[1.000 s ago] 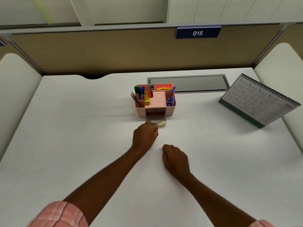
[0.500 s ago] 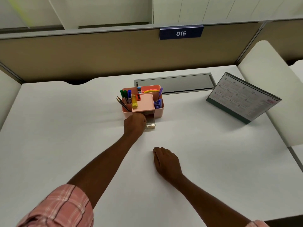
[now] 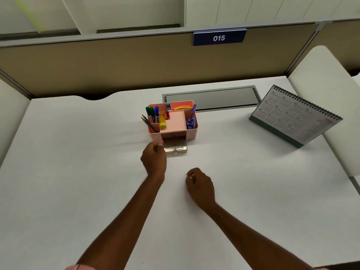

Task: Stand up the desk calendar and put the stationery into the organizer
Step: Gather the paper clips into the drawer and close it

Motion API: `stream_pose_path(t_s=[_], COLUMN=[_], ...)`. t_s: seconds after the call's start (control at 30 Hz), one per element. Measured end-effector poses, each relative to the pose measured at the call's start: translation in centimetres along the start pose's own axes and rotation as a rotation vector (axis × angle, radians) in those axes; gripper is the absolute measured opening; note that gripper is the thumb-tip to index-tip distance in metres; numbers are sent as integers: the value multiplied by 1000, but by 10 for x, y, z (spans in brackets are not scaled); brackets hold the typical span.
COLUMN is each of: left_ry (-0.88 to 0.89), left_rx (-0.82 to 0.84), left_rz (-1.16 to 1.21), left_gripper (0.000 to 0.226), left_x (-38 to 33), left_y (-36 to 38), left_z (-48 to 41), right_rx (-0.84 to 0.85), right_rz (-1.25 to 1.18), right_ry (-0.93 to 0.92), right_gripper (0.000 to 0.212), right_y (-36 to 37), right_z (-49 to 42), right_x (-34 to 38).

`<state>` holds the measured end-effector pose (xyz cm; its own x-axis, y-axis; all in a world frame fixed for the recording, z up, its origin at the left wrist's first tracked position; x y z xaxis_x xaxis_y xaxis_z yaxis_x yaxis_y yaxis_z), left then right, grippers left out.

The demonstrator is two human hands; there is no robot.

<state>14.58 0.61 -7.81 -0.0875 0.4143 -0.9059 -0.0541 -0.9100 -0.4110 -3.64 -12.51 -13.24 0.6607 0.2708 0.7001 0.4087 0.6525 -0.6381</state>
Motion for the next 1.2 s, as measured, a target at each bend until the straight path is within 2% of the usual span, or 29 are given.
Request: stream_pose_path(t_s=[0.07,0.1,0.2,0.27,0.53,1.2], left_ry=[-418,-560,-717,-745,-767,-725], left_rx=[-33,-6,143,178,227,235], left_rz=[368,533,760,791,815,871], left_gripper=[23,28,50,62,74,78], left_x=[33,41,48,51,49,30], left_y=[1,7,26,31,38,49], left_z=[15,23,36,38,38,16], right_rx=[120,194,355,382,404,333], right_rz=[-394,-622,-1203,-1352,-1436,-1444], right_ry=[258,383,636,703,706,719], right_gripper=[19,22,28,36,52,51], right_y=[0,4,20,26,33,39], right_z=[-11,-14,-21,-26,-32,-66], right_x=[-1,0,14,20,42,53])
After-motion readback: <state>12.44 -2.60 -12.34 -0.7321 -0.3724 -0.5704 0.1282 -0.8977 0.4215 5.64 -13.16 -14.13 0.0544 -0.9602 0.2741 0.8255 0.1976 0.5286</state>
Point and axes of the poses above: each hand's wrist, its own z-axis away from the middle knuckle, its own y-axis out of the palm, x = y × z, the point moved 8 cm from there along -z, towards the middle knuckle, and after that the axes turned 8 degrees about y, right-handed, at the moved point
